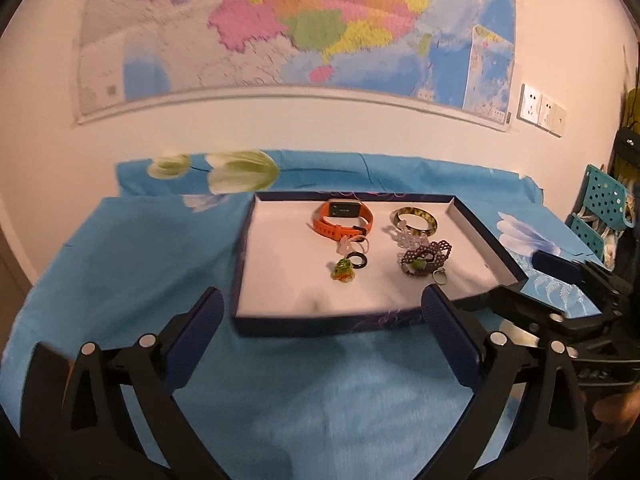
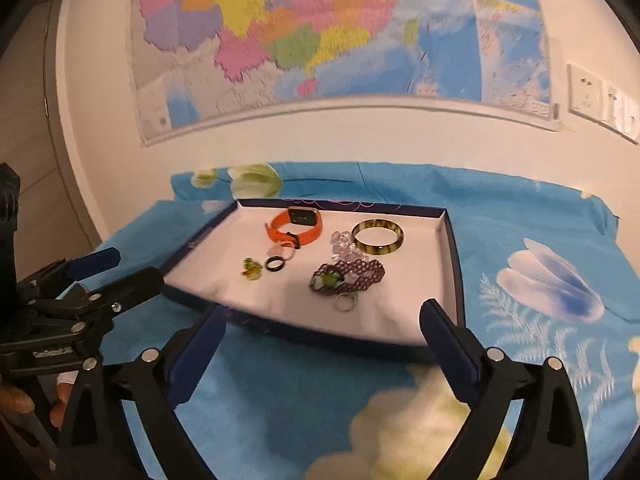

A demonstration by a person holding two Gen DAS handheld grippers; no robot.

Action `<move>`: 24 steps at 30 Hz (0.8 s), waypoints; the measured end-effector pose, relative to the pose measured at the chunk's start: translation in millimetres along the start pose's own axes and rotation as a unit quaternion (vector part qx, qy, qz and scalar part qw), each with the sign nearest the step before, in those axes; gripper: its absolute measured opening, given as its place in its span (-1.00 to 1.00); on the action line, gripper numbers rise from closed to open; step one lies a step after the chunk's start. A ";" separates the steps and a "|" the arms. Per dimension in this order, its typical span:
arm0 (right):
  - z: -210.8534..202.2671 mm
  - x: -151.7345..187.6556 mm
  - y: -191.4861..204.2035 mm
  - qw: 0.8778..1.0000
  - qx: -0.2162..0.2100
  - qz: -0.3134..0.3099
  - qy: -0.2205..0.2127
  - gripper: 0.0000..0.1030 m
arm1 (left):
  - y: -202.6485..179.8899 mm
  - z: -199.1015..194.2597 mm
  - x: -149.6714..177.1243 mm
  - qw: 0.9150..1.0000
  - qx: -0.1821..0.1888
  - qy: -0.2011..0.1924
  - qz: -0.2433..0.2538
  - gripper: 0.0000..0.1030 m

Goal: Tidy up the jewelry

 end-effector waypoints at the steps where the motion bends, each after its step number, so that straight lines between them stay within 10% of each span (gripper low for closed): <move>1: -7.4 -0.7 1.0 1.000 0.003 0.000 -0.008 0.85 | 1.4 -7.2 -0.2 1.000 -0.007 -0.006 0.004 0.89; 24: -80.7 0.8 32.0 0.998 0.008 -0.027 -0.052 0.87 | 4.4 -79.2 -4.9 0.999 -0.024 -0.045 -0.001 0.89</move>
Point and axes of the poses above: each gripper's, at about its wrist camera, not at the fingertips, and z roughly the way its jaws point, y to its left, x to its underside, the point moved 10 cm from there along z, roughly the way its jaws point, and after that the axes turned 13 degrees about -y, right-handed, at the moved point
